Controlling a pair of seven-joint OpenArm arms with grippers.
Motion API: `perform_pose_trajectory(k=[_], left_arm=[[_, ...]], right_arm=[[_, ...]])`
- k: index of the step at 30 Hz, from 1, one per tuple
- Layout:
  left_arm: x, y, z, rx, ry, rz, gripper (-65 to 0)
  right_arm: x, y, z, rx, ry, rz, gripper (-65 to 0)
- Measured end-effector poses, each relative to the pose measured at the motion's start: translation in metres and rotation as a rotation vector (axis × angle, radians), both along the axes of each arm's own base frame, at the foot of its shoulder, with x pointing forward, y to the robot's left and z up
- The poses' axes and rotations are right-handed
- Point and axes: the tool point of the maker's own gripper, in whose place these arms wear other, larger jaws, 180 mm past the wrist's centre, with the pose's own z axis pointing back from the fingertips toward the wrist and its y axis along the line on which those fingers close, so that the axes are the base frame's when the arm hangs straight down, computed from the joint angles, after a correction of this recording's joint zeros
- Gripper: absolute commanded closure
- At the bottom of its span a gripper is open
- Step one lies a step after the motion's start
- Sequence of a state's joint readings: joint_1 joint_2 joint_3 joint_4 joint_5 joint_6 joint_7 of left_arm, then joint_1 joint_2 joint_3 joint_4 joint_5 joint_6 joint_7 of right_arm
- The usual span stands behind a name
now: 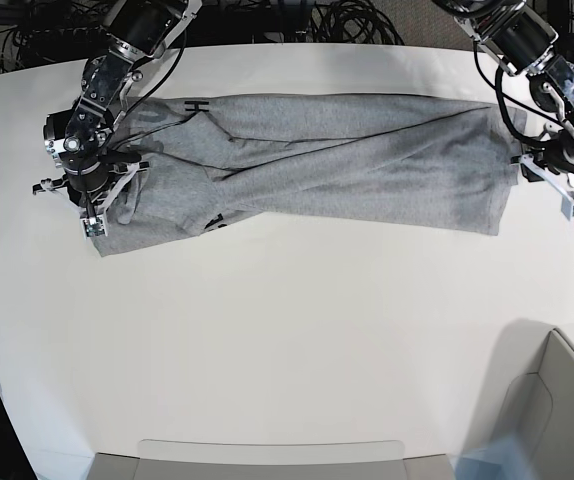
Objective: Fold the T-shirt properly
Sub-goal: 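Release the left gripper and regrasp the strip's end beside it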
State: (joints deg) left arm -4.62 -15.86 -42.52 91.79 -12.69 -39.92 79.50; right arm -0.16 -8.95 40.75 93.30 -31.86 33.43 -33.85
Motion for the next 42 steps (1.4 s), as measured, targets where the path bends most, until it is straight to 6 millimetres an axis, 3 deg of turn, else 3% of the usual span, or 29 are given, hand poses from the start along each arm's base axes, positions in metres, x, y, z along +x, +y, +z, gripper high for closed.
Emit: perform_pose_trajectory(k=[4,8,12,16,18,23,26,33,42], left_arm=[[0.01,-0.008,0.031,0.086,-0.075,-0.042,-28.4],[0.005,-0.024,0.031,0.107,-0.064,-0.096,-28.4],[0.015,-0.034,0.034,0.121,-0.063,-0.164,-29.8],[0.028,-0.051,0.034,-0.025,-0.164,-0.177,-27.3],[0.026,-0.047,0.023,-0.136,-0.195,-0.117,-27.9],[0.002,-0.036,-0.032,-0.34,-0.066,-0.038,-28.7],[-0.005,-0.024,-0.045,-0.41,-0.041,0.0,-28.7],[-0.009,0.002,-0.036,-0.373,-0.026,0.012,-28.7],[-0.014,0.01,-0.041,-0.329,-0.002,0.025,-28.8]], right_arm=[[0.0,0.0,0.0,0.001,0.0,0.001,0.0],[0.0,0.0,0.0,0.0,0.0,0.0,0.0],[0.0,0.0,0.0,0.001,0.0,0.001,0.0],[0.001,0.0,0.001,0.001,-0.006,0.002,0.0],[0.001,0.0,0.001,0.001,-0.006,0.002,0.0],[0.001,-0.004,0.001,-0.009,-0.006,0.004,0.0],[-0.002,-0.009,-0.008,-0.012,0.025,0.006,0.0],[-0.003,-0.005,-0.011,-0.001,0.032,0.009,0.0],[-0.003,-0.005,-0.011,-0.001,0.031,0.009,0.0]])
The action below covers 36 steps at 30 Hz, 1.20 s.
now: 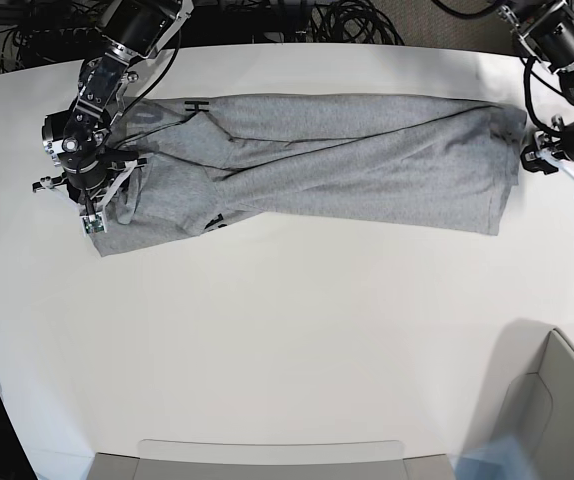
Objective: Fold the T-shirt properly
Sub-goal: 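Release the left gripper and regrasp the strip's end beside it, then lift the strip end with the left gripper and fold it toward the right gripper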
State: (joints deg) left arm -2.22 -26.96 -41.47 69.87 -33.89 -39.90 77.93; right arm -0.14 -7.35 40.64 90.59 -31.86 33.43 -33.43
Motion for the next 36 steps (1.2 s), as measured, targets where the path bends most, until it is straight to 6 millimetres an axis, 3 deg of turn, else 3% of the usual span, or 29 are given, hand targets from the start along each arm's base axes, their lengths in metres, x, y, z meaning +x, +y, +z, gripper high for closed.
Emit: perform_pose_trajectory(k=[6,14,21,23,29,31,36], left_arm=[[-0.002,-0.002,-0.001,-0.007,0.007,-0.003,-28.8],[0.018,-0.049,-0.009,-0.086,-0.008,-0.12,-28.7],[0.024,-0.069,-0.013,-0.124,-0.043,-0.133,-28.1],[0.025,-0.075,-0.015,-0.12,-0.03,-0.166,-24.0],[0.022,-0.077,-0.018,-0.133,-0.057,-0.157,0.0],[0.021,-0.076,-0.018,-0.131,-0.055,-0.155,0.0],[0.012,-0.046,-0.012,-0.096,-0.048,-0.077,0.0]], right_arm=[[0.0,0.0,0.0,-0.001,0.003,-0.001,0.0],[-0.001,0.0,0.0,-0.001,0.004,-0.001,0.0],[-0.001,-0.001,0.0,-0.005,0.005,-0.001,0.0],[0.0,-0.001,0.0,-0.003,0.003,-0.001,0.0],[-0.001,-0.001,0.0,-0.004,0.003,-0.001,0.0],[-0.001,-0.001,0.0,-0.004,0.003,-0.001,0.0],[-0.001,-0.002,0.0,-0.004,0.002,-0.001,0.0]])
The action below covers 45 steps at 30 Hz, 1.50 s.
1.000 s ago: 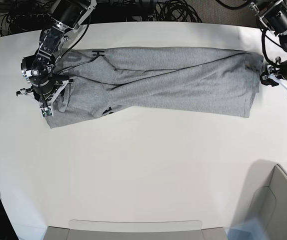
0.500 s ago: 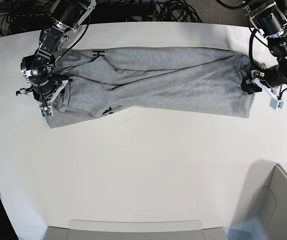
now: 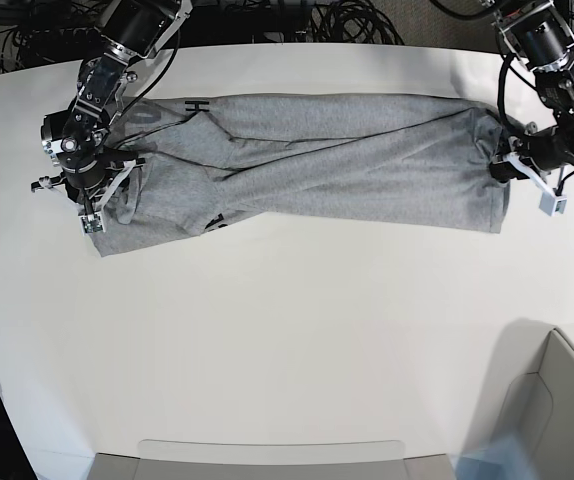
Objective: Fold the T-shirt properly
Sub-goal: 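Lift the strip end with the left gripper and fold it toward the right gripper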
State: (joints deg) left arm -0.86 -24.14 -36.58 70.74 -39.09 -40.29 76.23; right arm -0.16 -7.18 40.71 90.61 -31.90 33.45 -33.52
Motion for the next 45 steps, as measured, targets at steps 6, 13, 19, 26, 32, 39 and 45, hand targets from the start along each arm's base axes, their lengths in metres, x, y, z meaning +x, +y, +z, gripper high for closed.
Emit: perform_pose_trajectory(k=[6,13,19,26,32,39,45], left_arm=[[0.006,0.053,0.033,0.07,-0.038,0.109,0.0],[0.022,0.058,0.056,0.101,-0.101,0.111,0.0],[0.04,0.026,0.111,0.237,-0.301,0.028,0.0],[0.03,-0.068,0.108,0.235,-0.324,-0.151,0.0],[0.037,-0.149,0.107,0.098,-0.357,-0.253,0.0],[0.041,-0.193,0.102,0.014,-0.318,-0.3,0.0],[0.039,-0.216,0.098,-0.033,-0.288,-0.316,0.0]], right_arm=[[-0.001,-0.002,0.001,-0.009,0.001,-0.003,0.0],[-0.001,-0.002,0.001,-0.008,0.0,-0.003,0.0],[-0.007,-0.002,-0.004,-0.006,0.016,-0.003,0.0],[-0.006,-0.001,-0.003,-0.004,0.011,-0.002,0.0],[-0.004,-0.001,-0.002,-0.004,0.006,-0.001,0.0],[-0.005,-0.001,-0.002,-0.004,0.009,-0.001,0.0],[-0.005,-0.001,-0.003,-0.004,0.011,-0.002,0.0]])
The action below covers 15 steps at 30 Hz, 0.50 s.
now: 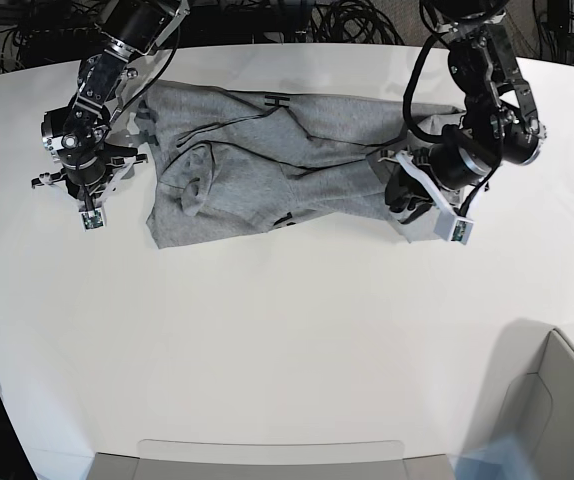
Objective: Fold the T-shirt properly
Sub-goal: 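Lift the strip end with the left gripper and fold it toward the right gripper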
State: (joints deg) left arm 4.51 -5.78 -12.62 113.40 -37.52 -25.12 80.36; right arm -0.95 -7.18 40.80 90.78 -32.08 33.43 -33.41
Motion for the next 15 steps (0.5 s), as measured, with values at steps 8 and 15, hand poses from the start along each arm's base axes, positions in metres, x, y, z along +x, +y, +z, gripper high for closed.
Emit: perform_pose_trajectory(k=[8,15], left_arm=[[-0.017,-0.011,-0.013,-0.014,0.06,-0.02,0.0],[-0.02,-0.019,-0.015,-0.021,0.063,-0.045,0.0]], right_arm=[[0.0,0.0,0.0,0.0,0.0,-0.001,0.0],[0.0,0.0,0.0,0.0,0.0,-0.001,0.0]])
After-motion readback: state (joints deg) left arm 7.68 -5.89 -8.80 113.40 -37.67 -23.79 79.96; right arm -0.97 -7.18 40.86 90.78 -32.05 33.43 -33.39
